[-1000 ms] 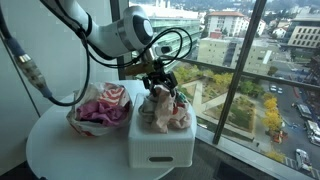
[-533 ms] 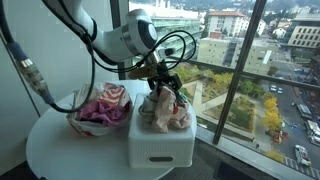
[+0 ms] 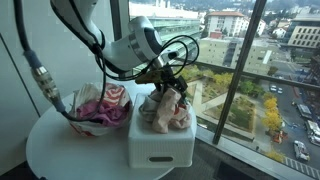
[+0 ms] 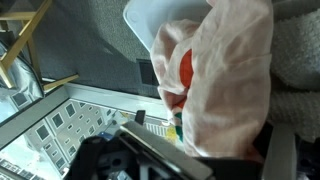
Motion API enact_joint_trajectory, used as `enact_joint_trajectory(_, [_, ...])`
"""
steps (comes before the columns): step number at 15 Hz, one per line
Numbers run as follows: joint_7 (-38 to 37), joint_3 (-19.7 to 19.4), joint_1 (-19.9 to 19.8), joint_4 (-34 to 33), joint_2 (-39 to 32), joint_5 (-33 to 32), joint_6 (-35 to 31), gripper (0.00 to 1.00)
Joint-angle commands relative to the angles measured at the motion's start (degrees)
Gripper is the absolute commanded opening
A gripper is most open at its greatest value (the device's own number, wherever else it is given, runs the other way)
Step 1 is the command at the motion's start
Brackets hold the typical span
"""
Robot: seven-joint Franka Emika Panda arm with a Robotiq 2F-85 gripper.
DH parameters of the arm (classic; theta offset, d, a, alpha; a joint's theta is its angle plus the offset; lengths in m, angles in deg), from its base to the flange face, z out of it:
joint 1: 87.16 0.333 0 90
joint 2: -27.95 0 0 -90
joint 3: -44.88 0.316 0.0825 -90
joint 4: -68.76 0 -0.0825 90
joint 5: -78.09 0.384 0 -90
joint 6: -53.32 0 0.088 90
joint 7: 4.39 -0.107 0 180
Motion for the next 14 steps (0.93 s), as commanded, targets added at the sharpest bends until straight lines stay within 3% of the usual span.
enact_joint_trajectory(1, [-0.9,-0.6,0.0,-2.5,-3.7,-0.4,-4.0,1.0])
enact_joint_trajectory(5, [-2.4,-2.5,1.8,-4.8,-7.1,-4.6,-7.6,1.0])
enact_joint_trajectory(6, [-3.0,-3.0,2.0,-5.4,-7.8,-5.7,-8.0,0.75])
enact_joint_trajectory(8, [-2.5,-3.1,1.8,-6.0,-8.6,-5.8,-8.0,0.68])
enact_joint_trajectory(14, [-3.3,-4.1,3.0,-4.9,-7.3,-7.8,-7.3,0.19])
